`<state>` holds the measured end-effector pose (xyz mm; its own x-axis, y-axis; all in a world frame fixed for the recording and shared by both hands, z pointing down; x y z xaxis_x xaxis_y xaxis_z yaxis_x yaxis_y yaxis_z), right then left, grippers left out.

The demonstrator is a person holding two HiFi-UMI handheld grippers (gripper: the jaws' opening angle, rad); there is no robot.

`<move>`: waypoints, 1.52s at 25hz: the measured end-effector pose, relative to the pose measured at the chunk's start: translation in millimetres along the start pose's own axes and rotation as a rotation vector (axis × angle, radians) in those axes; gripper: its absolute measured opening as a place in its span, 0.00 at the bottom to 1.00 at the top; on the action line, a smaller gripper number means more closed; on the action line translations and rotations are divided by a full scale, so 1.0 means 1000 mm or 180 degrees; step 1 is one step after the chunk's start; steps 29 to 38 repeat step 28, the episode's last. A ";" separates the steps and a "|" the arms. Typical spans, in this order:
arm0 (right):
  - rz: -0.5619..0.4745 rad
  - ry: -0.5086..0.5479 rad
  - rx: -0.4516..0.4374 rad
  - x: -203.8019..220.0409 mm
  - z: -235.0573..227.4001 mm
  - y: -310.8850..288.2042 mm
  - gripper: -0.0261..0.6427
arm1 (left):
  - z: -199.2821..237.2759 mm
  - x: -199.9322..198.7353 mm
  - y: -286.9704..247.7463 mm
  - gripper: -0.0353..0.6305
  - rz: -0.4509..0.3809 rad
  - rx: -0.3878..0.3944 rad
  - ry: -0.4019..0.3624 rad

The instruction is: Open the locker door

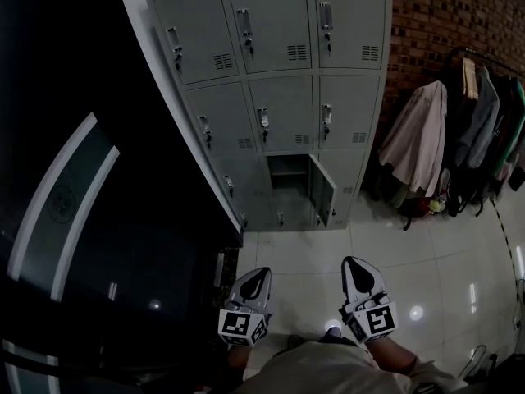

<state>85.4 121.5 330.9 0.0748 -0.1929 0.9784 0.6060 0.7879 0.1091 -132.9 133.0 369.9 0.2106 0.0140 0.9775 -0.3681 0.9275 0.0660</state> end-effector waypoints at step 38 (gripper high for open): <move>-0.0123 -0.0053 -0.0010 0.034 -0.032 -0.002 0.04 | -0.015 0.030 -0.035 0.16 0.0197 0.0214 0.0307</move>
Point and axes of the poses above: the fingertips, and each gripper's own axes: y backward along the fingers, z to its left, x out of its underside, the point moved 3 cm from there along y, backward along the fingers, and after that the axes turned 15 degrees about y, right-handed, at the moved point
